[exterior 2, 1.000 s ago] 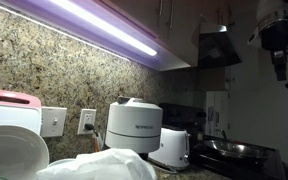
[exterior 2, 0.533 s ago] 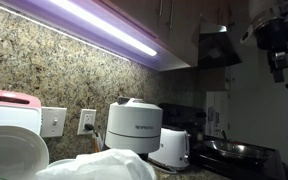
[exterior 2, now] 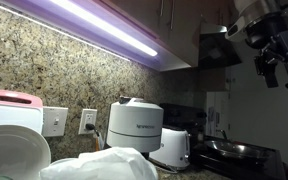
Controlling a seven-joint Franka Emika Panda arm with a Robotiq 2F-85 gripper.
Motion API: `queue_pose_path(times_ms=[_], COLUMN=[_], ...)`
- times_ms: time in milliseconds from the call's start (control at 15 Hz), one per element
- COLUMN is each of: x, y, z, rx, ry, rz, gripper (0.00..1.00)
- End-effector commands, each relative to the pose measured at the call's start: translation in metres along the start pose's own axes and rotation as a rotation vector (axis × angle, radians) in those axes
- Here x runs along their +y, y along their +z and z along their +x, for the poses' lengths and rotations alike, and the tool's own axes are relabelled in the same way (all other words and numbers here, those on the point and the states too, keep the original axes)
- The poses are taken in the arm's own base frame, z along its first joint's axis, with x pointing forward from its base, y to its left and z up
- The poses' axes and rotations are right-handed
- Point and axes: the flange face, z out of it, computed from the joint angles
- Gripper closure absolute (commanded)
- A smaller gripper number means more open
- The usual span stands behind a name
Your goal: Move the bottle to the right
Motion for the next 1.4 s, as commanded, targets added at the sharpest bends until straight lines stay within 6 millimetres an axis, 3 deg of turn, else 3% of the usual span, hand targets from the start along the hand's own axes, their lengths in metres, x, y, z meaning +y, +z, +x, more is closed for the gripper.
queue_pose_path(times_ms=[0, 333, 600, 933, 1200, 1267, 1333], x=[-0.015, -0.042, -0.067, -0.114, -0.153, -0.157, -0.152], y=[0.004, 0.014, 0.008, -0.008, -0.011, -0.010, -0.008], z=[0.019, 0.041, 0.057, 0.070, 0.068, 0.066, 0.077], rx=[-0.033, -0.080, -0.037, 0.123, 0.201, 0.196, 0.173], ry=[-0.179, -0.444, -0.614, -0.694, -0.785, -0.784, -0.758], rz=[-0.076, -0.133, -0.171, -0.229, -0.257, -0.277, -0.248], gripper=[0.00, 0.00, 0.00, 0.00, 0.00, 0.00, 0.00])
